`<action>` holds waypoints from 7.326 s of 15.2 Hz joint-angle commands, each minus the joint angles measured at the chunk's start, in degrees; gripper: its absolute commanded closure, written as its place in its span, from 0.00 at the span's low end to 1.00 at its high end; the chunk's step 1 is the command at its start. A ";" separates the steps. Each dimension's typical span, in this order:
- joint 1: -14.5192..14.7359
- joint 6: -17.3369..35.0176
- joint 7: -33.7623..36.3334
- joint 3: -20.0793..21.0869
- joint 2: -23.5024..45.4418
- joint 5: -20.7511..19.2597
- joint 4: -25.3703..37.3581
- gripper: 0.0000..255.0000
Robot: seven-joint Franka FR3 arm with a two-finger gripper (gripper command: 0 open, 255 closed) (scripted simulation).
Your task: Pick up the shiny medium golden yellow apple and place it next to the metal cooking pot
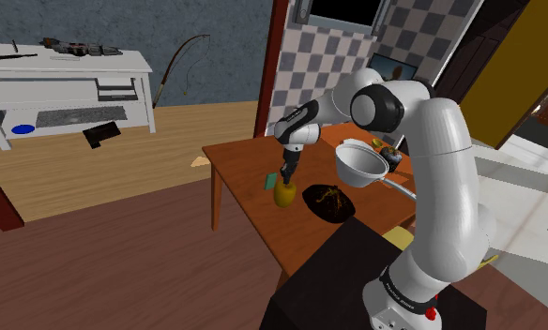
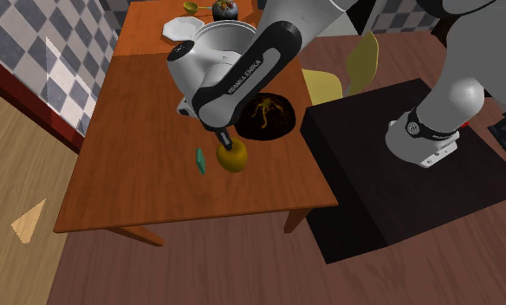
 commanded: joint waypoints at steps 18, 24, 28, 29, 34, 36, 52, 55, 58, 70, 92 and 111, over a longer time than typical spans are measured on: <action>1.19 -9.06 2.00 -1.79 -9.88 -2.60 -0.66 1.00; 1.47 -12.46 2.68 -2.24 -12.66 -3.45 0.05 1.00; 1.61 -14.81 3.12 -2.49 -14.34 -3.97 0.79 1.00; 1.64 -15.41 3.23 -2.55 -14.74 -4.10 1.01 1.00; 1.77 -18.48 3.76 -2.81 -16.60 -4.70 2.29 1.00; 1.81 -19.74 3.96 -2.89 -17.28 -4.92 2.90 1.00; -1.54 -20.60 -2.07 -6.87 -29.87 -9.03 -8.91 1.00; -3.10 -19.59 -4.71 -8.48 -33.09 -10.57 -13.12 1.00; -4.80 -18.80 -7.44 -10.20 -35.97 -12.23 -16.70 1.00; -12.73 -17.06 -19.79 -18.21 -43.45 -19.24 -25.06 1.00; -20.09 -6.57 -34.93 -26.43 -37.00 -19.47 -29.00 1.00; -22.68 7.43 -41.17 -23.35 -23.29 -9.49 -31.61 1.00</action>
